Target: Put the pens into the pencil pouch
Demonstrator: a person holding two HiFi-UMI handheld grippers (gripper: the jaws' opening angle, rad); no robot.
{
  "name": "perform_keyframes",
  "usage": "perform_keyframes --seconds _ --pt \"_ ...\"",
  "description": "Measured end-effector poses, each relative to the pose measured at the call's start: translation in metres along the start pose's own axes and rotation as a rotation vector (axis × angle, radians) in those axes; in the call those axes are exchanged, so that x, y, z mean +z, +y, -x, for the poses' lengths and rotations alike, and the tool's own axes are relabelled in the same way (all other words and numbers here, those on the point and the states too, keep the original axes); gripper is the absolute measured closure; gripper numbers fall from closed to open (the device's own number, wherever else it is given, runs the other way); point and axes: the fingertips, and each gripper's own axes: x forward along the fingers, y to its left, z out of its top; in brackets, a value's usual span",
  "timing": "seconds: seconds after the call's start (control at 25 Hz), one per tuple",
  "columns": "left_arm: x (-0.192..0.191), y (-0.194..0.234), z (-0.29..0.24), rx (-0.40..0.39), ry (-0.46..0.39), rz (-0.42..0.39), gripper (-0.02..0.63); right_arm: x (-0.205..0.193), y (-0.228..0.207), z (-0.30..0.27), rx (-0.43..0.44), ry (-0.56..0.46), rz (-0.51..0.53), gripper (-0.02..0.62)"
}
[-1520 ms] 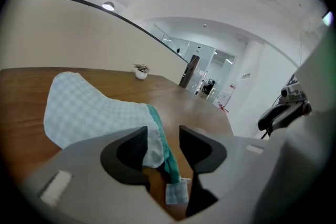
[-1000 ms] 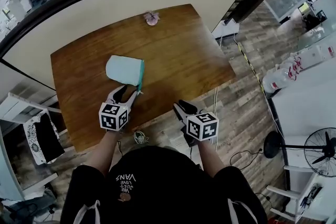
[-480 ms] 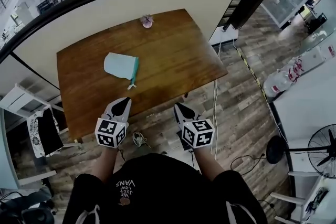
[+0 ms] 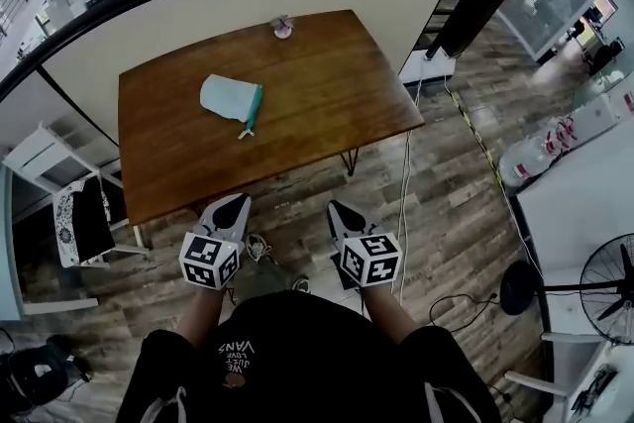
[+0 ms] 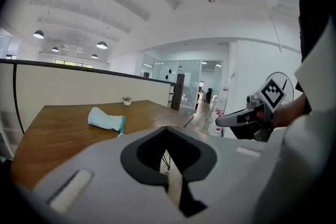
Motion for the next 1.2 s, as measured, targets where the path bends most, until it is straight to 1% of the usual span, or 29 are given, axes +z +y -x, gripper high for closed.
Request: perform_keyframes --seconds 0.16,0.24,0.52,0.72,0.92,1.08,1.2 --pt "-0.014 -0.026 0.013 0.001 0.024 -0.054 0.595 -0.016 0.008 0.016 0.022 0.006 0.01 0.583" --pt "-0.018 -0.037 0.019 -0.005 0.027 -0.067 0.595 -0.021 0.013 0.023 0.028 0.006 0.02 0.583" --pt "-0.019 -0.063 0.032 -0.025 0.003 -0.058 0.595 -0.03 0.023 0.04 0.042 -0.001 0.053 0.583" --pt "-0.019 -0.068 0.037 -0.021 -0.013 -0.035 0.595 -0.033 0.025 0.047 0.04 -0.001 0.055 0.583" --pt "-0.021 -0.072 0.038 -0.023 -0.009 -0.031 0.595 -0.034 0.025 0.051 0.044 -0.003 0.059 0.583" --pt "-0.021 -0.075 0.037 -0.024 0.001 -0.051 0.595 -0.035 0.024 0.052 0.047 0.004 0.063 0.583" --pt "-0.022 -0.075 0.034 -0.025 0.01 -0.041 0.595 -0.033 0.022 0.05 0.052 0.01 0.067 0.583"
